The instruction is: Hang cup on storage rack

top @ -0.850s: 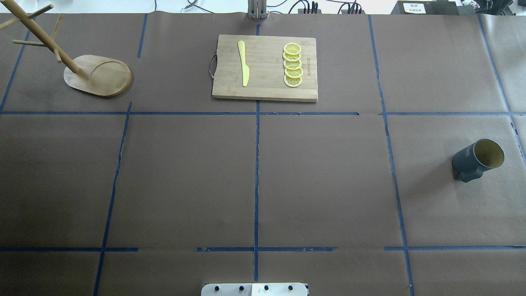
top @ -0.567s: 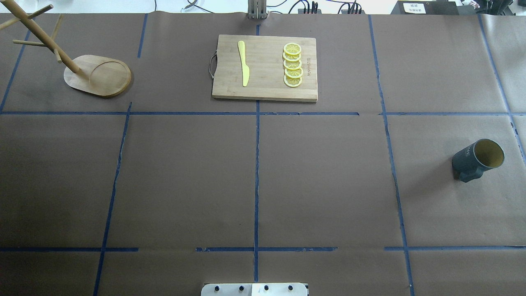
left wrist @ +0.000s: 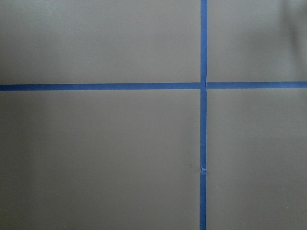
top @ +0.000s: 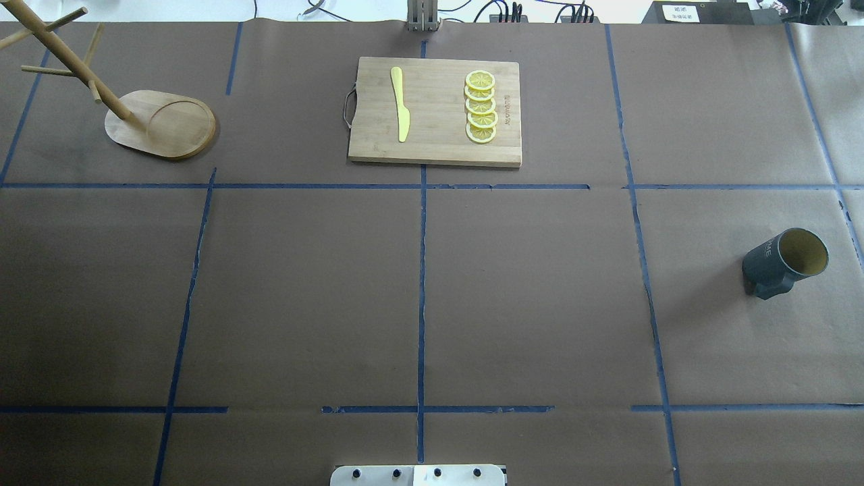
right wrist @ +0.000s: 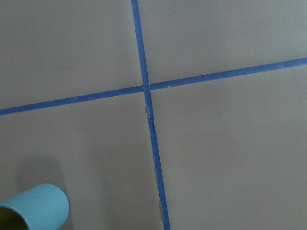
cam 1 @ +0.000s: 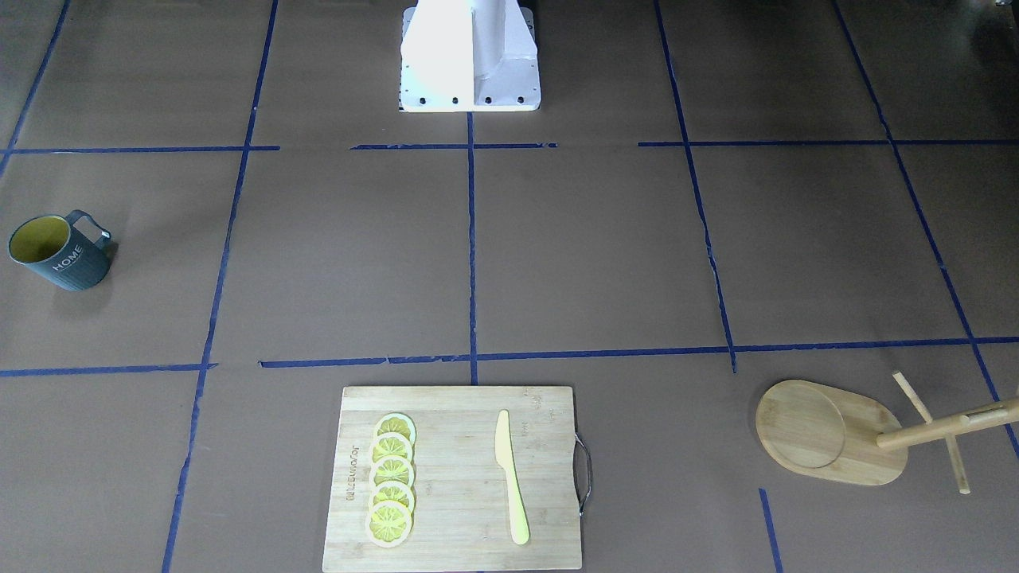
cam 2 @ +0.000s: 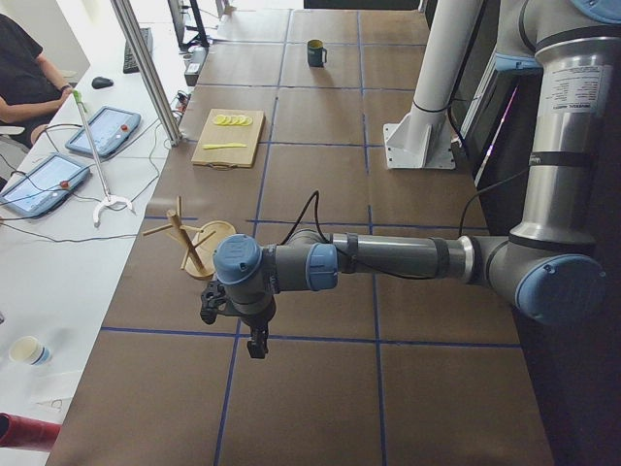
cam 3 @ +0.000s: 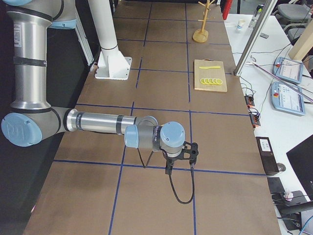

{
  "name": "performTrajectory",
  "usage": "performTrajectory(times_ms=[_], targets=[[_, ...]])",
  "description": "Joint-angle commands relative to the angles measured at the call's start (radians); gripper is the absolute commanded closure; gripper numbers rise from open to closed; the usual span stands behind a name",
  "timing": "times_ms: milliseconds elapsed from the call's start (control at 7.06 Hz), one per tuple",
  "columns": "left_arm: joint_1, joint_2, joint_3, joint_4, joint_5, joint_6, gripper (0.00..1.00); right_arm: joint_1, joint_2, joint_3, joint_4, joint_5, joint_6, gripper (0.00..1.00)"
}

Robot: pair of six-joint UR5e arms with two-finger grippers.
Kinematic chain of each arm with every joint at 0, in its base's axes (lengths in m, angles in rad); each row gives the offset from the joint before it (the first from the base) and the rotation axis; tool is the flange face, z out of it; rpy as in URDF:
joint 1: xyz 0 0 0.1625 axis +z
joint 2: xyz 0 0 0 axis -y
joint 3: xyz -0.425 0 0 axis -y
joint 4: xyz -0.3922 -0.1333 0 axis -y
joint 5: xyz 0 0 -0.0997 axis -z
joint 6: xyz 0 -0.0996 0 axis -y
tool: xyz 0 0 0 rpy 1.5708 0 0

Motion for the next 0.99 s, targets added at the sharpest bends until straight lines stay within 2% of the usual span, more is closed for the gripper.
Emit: performTrajectory(times_ms=[0, 567, 850], targets=[[0.000, 0.000, -0.001, 0.000, -0.002, 0.001, 0.00, 0.000, 0.016, 0.006, 0.000, -0.001, 0.003, 0.00], [0.000, -0.002, -0.022, -0.002, 0.000, -0.005, 0.00, -0.069, 0.062, 0.089, 0.001, 0.007, 0.050, 0.00], [0.000, -0.002, -0.030, -0.002, -0.002, -0.005, 0.00, -0.156, 0.007, 0.226, 0.003, -0.059, 0.163, 0.00]])
